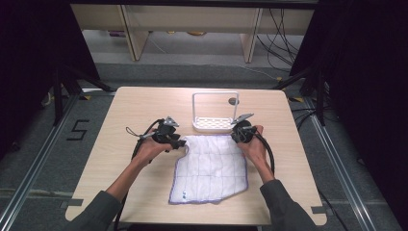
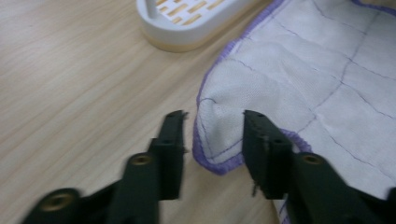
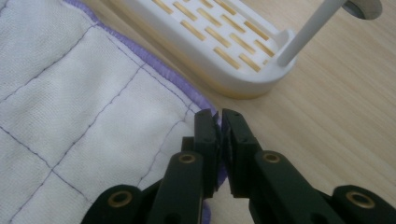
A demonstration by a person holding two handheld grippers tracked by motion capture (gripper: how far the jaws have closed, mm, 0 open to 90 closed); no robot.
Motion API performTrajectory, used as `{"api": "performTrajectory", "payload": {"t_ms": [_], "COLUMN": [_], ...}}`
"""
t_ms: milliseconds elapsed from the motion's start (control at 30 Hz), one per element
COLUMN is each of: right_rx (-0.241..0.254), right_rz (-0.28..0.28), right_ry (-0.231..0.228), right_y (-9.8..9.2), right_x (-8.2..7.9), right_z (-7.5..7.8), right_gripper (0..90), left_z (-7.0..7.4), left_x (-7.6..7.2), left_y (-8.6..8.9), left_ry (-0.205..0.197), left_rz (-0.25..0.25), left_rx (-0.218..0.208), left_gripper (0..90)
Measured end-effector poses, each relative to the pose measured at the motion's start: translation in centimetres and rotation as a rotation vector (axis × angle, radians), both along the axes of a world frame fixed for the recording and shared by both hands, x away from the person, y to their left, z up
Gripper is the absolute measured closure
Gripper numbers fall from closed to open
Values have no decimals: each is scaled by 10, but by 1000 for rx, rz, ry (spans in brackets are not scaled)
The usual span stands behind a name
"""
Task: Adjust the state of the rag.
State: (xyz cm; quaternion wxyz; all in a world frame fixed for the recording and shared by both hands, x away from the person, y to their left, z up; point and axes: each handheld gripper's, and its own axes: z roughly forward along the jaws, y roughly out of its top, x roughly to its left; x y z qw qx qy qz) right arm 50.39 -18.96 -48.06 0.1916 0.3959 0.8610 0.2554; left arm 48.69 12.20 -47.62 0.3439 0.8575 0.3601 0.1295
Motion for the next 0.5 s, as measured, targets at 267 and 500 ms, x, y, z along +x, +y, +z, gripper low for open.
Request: {"api": "performTrajectory", "payload": {"t_ms": [267, 500], "right_rx": [65, 164], "right_rz": [2, 111], "right_ry": [-65, -7], "right_y": [-20, -34], "right_x": [-43, -128], "right_z": [33, 38], "right_gripper": [531, 512], "left_z": [15, -2], "left_x": [-58, -136], "left_y": [17, 21], "left_ry": [17, 40], "left_rz": [-20, -125], "left_rx": [-74, -110], "left_gripper": [348, 348]}}
